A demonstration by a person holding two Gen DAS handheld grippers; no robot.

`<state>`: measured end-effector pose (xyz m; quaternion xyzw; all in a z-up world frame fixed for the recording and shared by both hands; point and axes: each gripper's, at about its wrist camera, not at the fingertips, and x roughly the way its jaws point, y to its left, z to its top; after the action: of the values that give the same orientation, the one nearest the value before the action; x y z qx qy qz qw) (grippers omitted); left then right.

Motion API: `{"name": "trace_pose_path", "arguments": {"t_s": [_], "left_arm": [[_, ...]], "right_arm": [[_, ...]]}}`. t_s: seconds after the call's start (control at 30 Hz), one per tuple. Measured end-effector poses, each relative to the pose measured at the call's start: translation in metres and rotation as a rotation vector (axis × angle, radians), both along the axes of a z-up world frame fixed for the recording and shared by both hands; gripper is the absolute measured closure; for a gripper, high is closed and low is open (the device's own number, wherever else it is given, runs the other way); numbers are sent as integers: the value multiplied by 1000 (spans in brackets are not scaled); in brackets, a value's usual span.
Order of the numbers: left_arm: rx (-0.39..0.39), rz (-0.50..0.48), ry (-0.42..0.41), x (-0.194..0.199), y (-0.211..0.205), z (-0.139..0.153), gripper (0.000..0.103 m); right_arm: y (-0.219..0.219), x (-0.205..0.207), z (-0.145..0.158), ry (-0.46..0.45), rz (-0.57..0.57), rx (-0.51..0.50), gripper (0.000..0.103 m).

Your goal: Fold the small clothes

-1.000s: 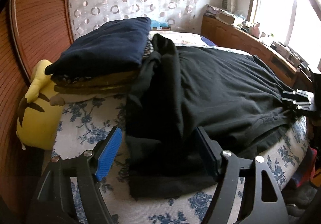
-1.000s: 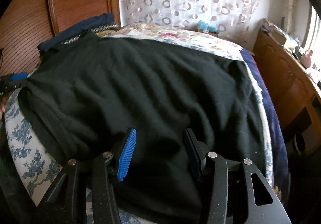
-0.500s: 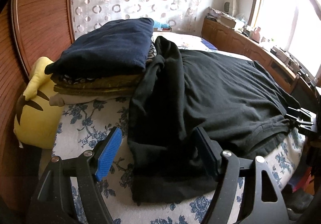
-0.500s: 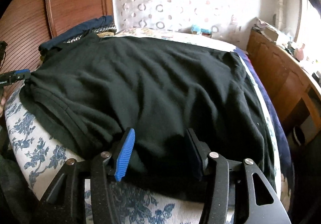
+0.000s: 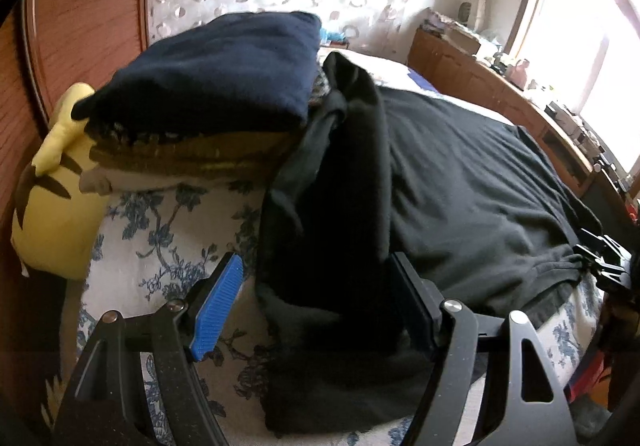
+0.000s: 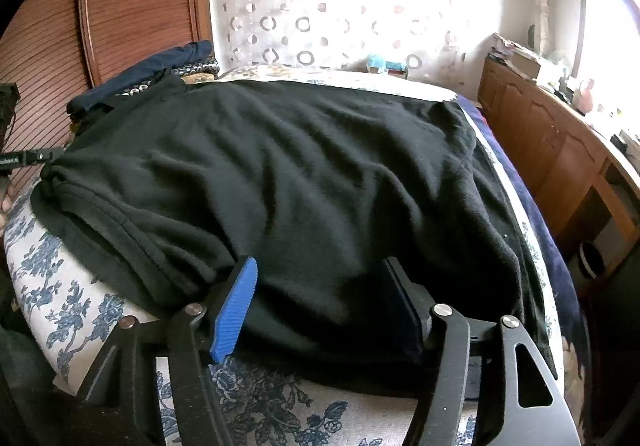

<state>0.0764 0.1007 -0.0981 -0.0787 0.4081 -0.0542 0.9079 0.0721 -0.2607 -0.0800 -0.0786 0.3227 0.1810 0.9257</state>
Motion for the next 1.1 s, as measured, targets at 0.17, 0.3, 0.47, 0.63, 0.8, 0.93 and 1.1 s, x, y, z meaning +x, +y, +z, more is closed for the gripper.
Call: {"name": "trace_pose_path", "arguments": {"t_s": [0.17, 0.3, 0.47, 0.63, 0.8, 0.93, 1.1], "left_arm": [[-3, -18, 15, 0, -4, -3, 28], [-25, -54, 15, 2, -8, -2, 37], [-45, -93, 33, 8, -17, -1, 89], [-61, -142, -40, 1, -31, 19, 95], [-46, -192, -144, -5, -55, 56, 95], [-49, -220, -193, -4, -65, 72, 95], [-62, -245, -221, 1, -73, 80, 96]], "right_arm": [[0, -1, 1, 0, -2, 0, 32], [-1, -1, 1, -1, 1, -1, 31], [-3, -1, 2, -1, 3, 3, 31], [-3, -1, 2, -2, 3, 3, 31], [-3, -1, 2, -2, 4, 3, 31], [-3, -1, 2, -2, 6, 1, 31], [-3, 1, 4, 8, 12, -5, 31]]}}
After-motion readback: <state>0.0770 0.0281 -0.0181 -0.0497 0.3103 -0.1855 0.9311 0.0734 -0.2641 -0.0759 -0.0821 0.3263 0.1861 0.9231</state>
